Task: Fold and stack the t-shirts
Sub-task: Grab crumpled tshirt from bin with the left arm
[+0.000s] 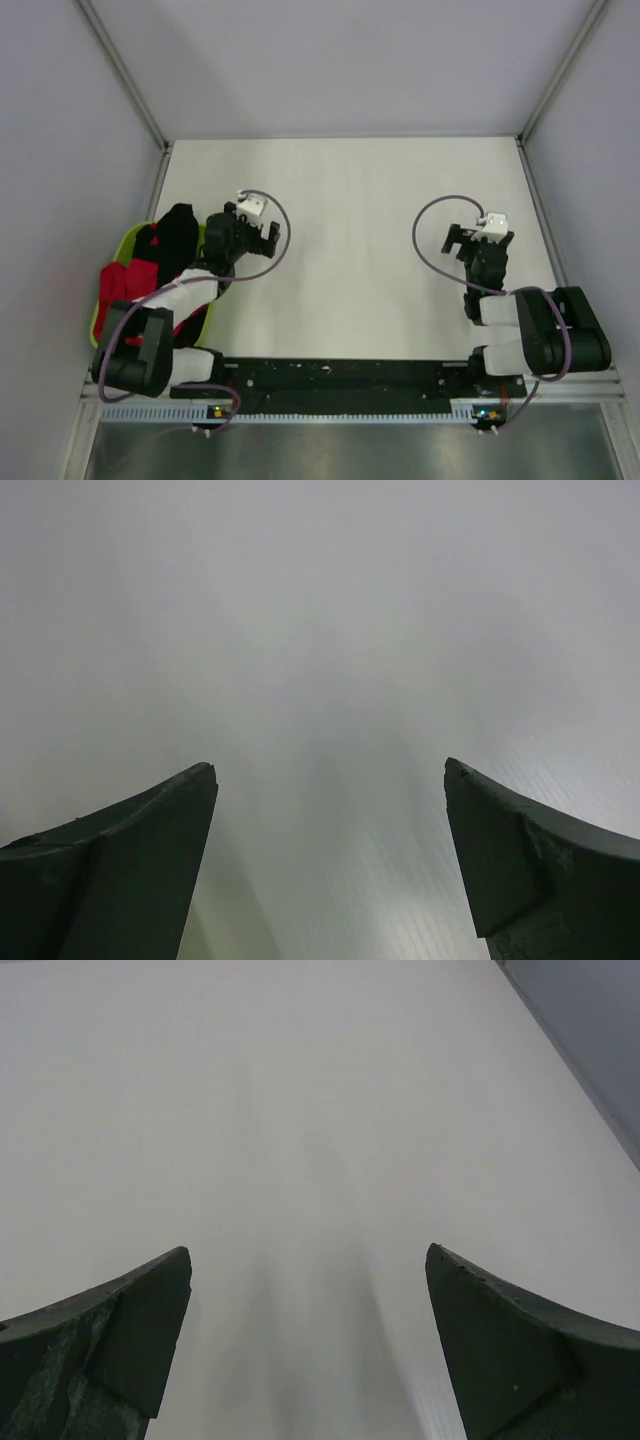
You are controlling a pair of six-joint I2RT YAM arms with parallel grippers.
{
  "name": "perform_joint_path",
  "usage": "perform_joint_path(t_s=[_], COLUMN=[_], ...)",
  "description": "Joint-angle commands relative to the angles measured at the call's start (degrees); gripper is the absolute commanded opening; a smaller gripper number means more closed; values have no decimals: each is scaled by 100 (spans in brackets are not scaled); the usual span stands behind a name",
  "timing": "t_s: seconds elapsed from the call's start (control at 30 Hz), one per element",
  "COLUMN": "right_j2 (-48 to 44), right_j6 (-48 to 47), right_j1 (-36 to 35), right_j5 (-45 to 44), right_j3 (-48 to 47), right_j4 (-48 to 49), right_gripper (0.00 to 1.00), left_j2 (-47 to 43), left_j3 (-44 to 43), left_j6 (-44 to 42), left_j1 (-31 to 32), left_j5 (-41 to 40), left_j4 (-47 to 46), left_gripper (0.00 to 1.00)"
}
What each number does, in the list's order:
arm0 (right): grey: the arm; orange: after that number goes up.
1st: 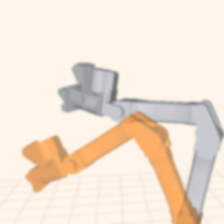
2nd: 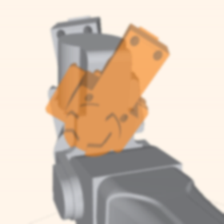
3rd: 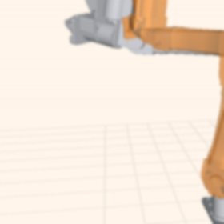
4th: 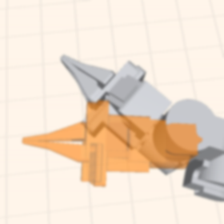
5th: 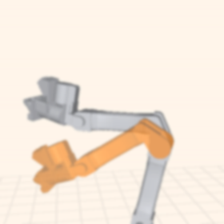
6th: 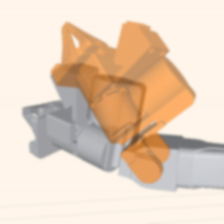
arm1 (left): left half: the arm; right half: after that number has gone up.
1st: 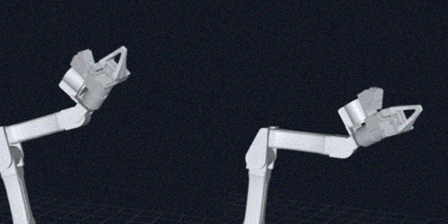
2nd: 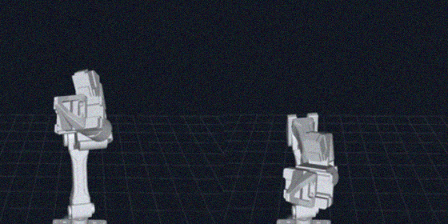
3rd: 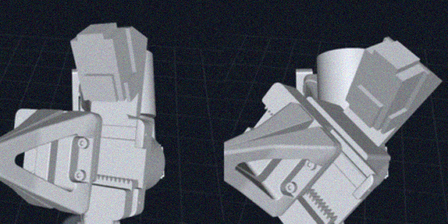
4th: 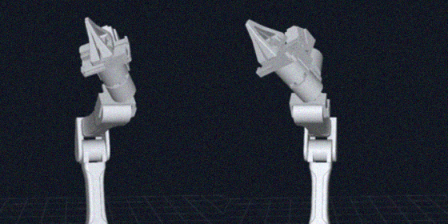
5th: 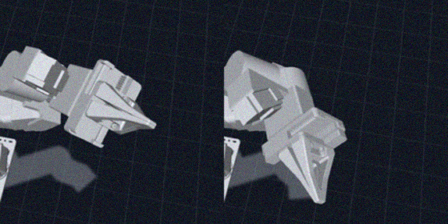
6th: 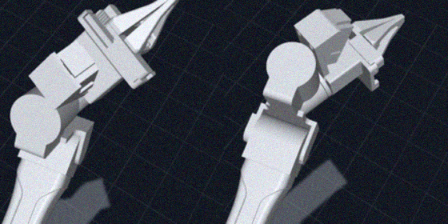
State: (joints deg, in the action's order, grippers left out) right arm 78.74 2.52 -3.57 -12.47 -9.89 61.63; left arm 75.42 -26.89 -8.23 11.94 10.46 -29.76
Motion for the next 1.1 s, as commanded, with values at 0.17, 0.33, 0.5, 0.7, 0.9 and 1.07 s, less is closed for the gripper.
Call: perform_joint_path(t_s=[0.17, 0.33, 0.5, 0.7, 0.9, 1.07], right_j2=[-1464, -2555, -2873, -2829, -2759, -2882], right_j6=[46, 476, 460, 100, 3, -85], right_j1=[-73, -91, -722, -1812, -2191, -2191], right_j5=[-343, 787, 1081, 861, 843, 816], right_j3=[-600, -1716, -2675, -3194, -3195, -3212], right_j4=[-1638, -3531, -4869, -5433, -5354, -5424], right_gripper=[99, 99, 99, 99, 99, 99], left_j2=[-116, 278, 755, 693, 1080, 1011], left_j3=[-4321, -4859, -4239, -3727, -3507, -3735], left_j6=[-1611, -1858, -2112, -2376, -2631, -2508], left_j1=[-550, -2905, -3865, -4761, -4930, -4939], left_j5=[-1826, -1432, -1371, -1240, -642, -712], left_j4=[6249, 7219, 7512, 7274, 7502, 7625], left_gripper=[98, 97, 95, 91, 67, 0])
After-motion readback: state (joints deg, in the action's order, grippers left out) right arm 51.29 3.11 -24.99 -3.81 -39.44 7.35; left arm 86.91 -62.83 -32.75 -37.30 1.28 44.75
